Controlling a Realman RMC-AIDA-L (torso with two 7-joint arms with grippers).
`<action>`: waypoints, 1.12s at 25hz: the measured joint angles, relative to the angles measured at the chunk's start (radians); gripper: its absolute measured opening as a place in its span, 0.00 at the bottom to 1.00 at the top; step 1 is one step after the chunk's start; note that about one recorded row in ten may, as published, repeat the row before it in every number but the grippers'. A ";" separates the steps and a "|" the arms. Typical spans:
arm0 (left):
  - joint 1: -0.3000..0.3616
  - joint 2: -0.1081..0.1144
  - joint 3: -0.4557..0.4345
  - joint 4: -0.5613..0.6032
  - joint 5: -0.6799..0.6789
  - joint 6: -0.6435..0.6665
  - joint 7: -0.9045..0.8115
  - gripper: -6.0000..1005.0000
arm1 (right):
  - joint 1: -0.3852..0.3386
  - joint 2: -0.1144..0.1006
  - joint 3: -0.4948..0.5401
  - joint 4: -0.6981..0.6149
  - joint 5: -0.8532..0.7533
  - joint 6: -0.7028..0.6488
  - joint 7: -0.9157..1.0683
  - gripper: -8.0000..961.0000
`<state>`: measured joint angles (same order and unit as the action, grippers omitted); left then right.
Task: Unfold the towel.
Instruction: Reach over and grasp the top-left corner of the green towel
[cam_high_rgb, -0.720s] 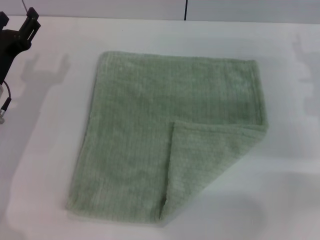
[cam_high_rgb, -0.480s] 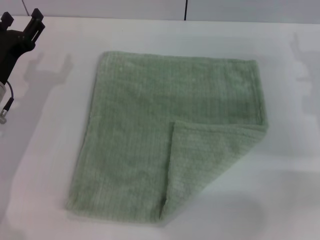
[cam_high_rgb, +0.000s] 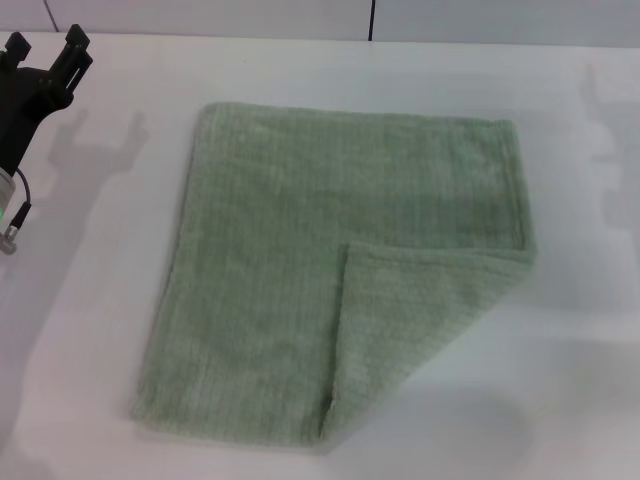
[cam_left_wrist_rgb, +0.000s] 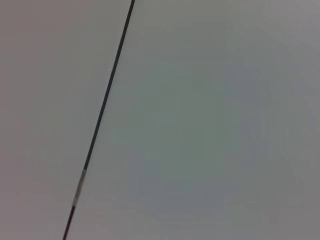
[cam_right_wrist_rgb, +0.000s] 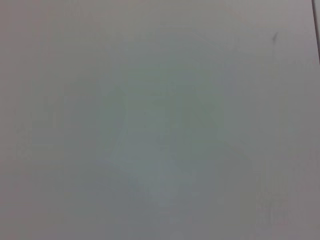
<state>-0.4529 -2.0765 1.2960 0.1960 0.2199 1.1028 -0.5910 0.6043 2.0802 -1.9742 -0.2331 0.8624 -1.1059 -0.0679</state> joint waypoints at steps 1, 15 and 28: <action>0.000 0.000 0.000 0.000 0.000 0.000 0.000 0.73 | 0.000 0.000 0.000 0.000 0.000 0.000 0.000 0.77; -0.012 0.007 0.176 0.019 0.004 -0.012 -0.103 0.57 | 0.001 0.001 -0.010 0.005 -0.003 0.000 -0.009 0.77; -0.086 0.007 0.392 0.101 0.006 -0.228 -0.201 0.09 | 0.000 0.000 -0.010 0.003 -0.004 0.000 -0.010 0.77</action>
<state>-0.5390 -2.0698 1.6879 0.2972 0.2259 0.8748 -0.7921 0.6044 2.0801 -1.9845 -0.2298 0.8589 -1.1061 -0.0778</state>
